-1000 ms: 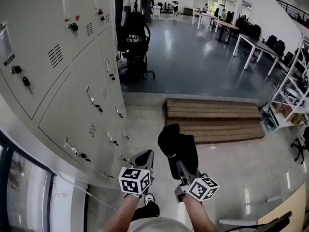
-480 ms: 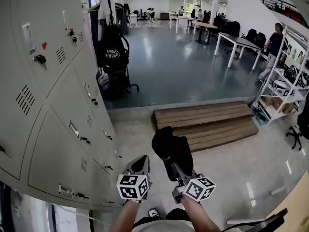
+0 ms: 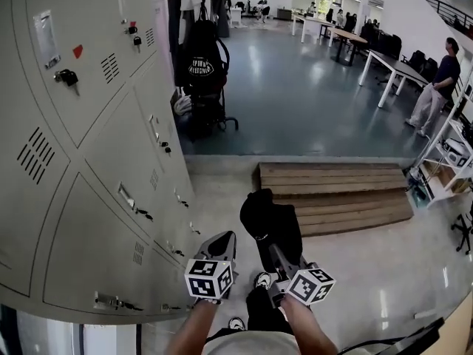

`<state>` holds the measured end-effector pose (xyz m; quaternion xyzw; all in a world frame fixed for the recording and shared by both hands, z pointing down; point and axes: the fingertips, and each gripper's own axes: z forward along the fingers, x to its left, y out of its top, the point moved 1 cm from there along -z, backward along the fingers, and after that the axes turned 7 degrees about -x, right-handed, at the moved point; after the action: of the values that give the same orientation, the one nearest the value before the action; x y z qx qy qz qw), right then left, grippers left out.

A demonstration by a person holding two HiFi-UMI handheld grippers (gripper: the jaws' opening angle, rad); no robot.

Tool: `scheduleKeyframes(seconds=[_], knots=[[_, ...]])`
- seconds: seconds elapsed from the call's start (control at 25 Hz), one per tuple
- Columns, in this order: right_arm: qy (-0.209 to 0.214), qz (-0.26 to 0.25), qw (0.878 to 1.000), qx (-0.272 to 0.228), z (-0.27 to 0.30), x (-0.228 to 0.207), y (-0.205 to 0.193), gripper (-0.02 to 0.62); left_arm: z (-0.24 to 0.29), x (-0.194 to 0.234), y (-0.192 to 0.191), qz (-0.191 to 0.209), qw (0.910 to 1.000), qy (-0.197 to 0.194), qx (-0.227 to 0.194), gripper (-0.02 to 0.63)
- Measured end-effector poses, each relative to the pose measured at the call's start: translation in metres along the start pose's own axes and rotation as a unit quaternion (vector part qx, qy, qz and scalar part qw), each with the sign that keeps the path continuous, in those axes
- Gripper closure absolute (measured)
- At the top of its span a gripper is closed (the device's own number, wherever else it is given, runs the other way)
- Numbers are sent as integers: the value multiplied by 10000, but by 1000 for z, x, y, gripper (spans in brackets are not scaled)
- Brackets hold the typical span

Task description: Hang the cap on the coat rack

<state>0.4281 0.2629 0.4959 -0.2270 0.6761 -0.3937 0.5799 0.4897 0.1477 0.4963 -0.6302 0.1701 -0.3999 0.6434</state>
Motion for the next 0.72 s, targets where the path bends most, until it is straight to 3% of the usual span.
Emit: scheduleKeyframes(seconds=[0.36, 0.72], knots=[[439, 45, 9990, -28, 101, -48, 51, 561, 99, 36, 36, 14, 9996, 184, -216, 603], [491, 185, 9985, -180, 171, -130, 121, 562, 224, 38, 71, 201, 9992, 278, -227, 602]])
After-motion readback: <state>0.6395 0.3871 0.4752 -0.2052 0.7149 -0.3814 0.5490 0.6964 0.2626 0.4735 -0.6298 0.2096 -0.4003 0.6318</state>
